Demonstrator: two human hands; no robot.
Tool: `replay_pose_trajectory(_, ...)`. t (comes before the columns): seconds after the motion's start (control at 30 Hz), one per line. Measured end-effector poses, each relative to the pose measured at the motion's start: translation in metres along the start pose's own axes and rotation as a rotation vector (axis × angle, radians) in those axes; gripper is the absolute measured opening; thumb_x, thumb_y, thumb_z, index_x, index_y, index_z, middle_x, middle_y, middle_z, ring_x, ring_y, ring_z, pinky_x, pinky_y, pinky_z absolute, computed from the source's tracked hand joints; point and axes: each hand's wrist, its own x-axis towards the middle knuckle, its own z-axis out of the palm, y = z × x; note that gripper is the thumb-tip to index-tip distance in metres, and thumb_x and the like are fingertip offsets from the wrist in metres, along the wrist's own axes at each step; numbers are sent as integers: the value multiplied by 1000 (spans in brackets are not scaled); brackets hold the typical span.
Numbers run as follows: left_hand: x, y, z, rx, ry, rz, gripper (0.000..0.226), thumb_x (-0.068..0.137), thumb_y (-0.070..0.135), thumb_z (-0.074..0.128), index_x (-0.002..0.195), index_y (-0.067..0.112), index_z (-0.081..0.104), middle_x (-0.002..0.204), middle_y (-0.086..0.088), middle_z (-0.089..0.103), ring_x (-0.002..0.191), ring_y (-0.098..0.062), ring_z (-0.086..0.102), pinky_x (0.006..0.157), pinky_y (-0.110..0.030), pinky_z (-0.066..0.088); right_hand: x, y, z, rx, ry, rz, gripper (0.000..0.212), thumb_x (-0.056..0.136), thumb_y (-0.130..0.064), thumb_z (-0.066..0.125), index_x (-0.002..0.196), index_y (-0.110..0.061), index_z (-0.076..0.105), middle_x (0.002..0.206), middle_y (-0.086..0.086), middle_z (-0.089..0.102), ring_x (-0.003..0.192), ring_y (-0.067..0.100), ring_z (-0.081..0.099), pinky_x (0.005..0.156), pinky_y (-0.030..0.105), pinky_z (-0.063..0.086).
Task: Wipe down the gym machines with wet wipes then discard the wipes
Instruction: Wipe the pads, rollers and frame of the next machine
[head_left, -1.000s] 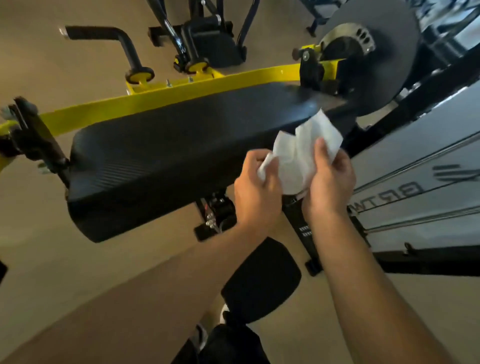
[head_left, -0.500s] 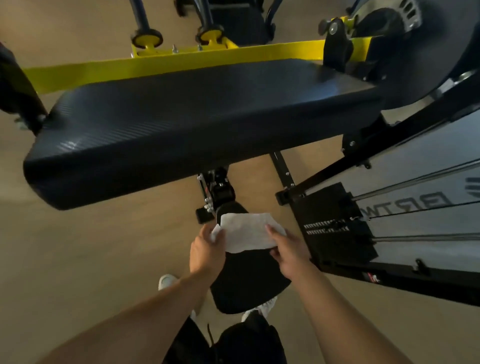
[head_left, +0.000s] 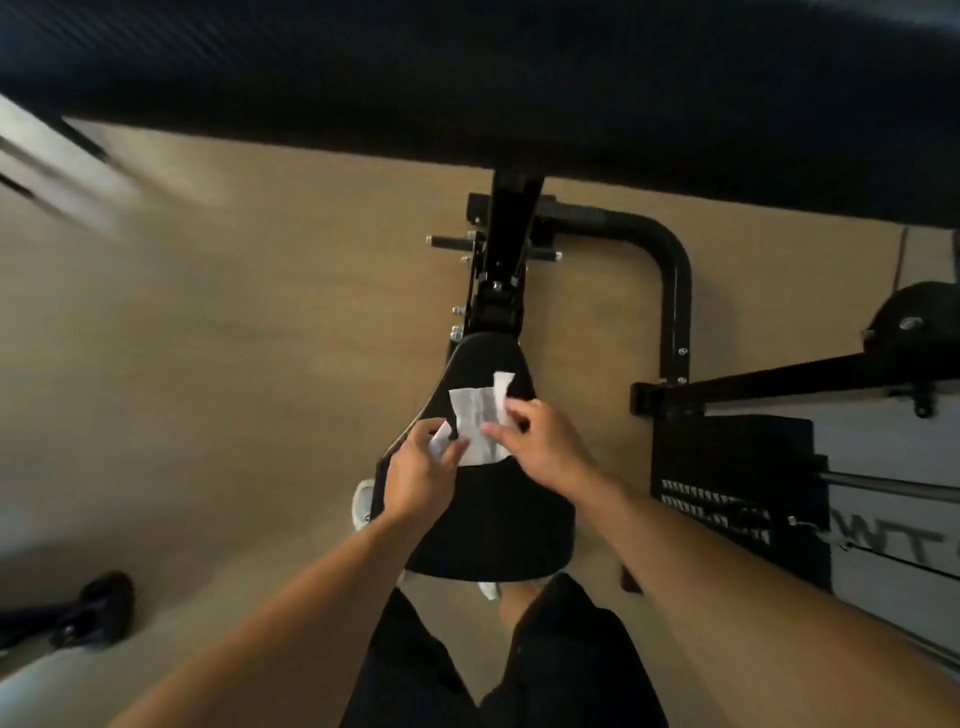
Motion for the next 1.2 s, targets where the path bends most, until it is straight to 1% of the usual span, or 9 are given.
replay_pose_trajectory(0.07, -7, -16, 3, -3, 85, -34, 29, 98, 38, 61, 124, 27, 61, 110, 4, 65, 101, -17, 61, 86, -35, 48, -1, 7, 13, -187, -161, -71, 49, 96, -48, 63, 139, -25, 60, 132, -3, 60, 118, 18, 60, 96, 35, 52)
replay_pose_trajectory(0.2, -14, -45, 2, 63, 265, 105, 28, 102, 17, 50, 126, 21, 63, 112, -3, 67, 104, -25, 61, 88, -36, 48, -2, 27, 25, -267, 192, -361, 31, 104, -31, 55, 131, -22, 67, 118, -5, 65, 105, 12, 62, 84, 30, 57)
replay_pose_trajectory(0.27, -10, -56, 3, 127, 304, 225, 35, 103, 9, 47, 134, 18, 59, 118, -2, 64, 104, -21, 61, 88, -29, 46, 5, 35, 36, -365, 294, -520, 35, 106, -20, 48, 137, -13, 62, 132, 3, 64, 121, 19, 61, 99, 32, 54)
replay_pose_trajectory(0.37, 1, -76, 9, 164, 311, 414, 51, 99, -3, 47, 147, 13, 49, 134, -6, 57, 121, -17, 55, 101, -24, 44, 22, 41, 67, -665, 82, -641, 56, 106, -31, 18, 157, -8, 25, 166, 11, 24, 155, 25, 17, 126, 40, 16)
replay_pose_trajectory(0.47, 20, -97, 16, 309, 271, 545, 60, 99, -1, 52, 155, 12, 37, 159, -11, 37, 151, -20, 27, 122, -36, 27, 56, 39, 79, -856, -30, -562, 67, 100, -46, -7, 158, -14, -12, 166, 5, -23, 152, 19, -25, 127, 39, -8)
replay_pose_trajectory(0.67, 44, -119, 33, 541, 319, 571, 60, 101, 20, 35, 159, 14, 20, 167, -7, 18, 156, -20, 11, 126, -43, 14, 50, 59, 106, -857, 139, -516, 64, 108, -42, 10, 162, -12, -4, 169, 8, -15, 156, 23, -13, 127, 43, -4)
replay_pose_trajectory(0.83, 43, -123, 36, 588, 345, 525, 58, 102, 25, 28, 159, 17, 19, 167, -2, 19, 156, -19, 12, 125, -47, 16, -43, 128, 113, -905, -21, -522, 65, 106, -44, 23, 163, -14, 14, 171, 7, 3, 157, 25, 9, 119, 48, 20)
replay_pose_trajectory(1.03, 48, -123, 37, 611, 367, 556, 59, 100, 23, 33, 157, 13, 29, 165, -2, 25, 154, -22, 18, 122, -51, 23, 74, 52, 76, -690, 167, -301, 63, 106, -49, 7, 156, -25, -23, 161, -3, -37, 149, 16, -34, 123, 38, -19)
replay_pose_trajectory(1.2, 50, -124, 39, 623, 379, 552, 56, 101, 24, 34, 156, 12, 32, 164, -3, 27, 154, -22, 20, 121, -51, 24, 83, 39, 88, -798, 108, -437, 65, 108, -46, 10, 158, -19, -21, 164, 2, -31, 151, 19, -31, 126, 43, -12)
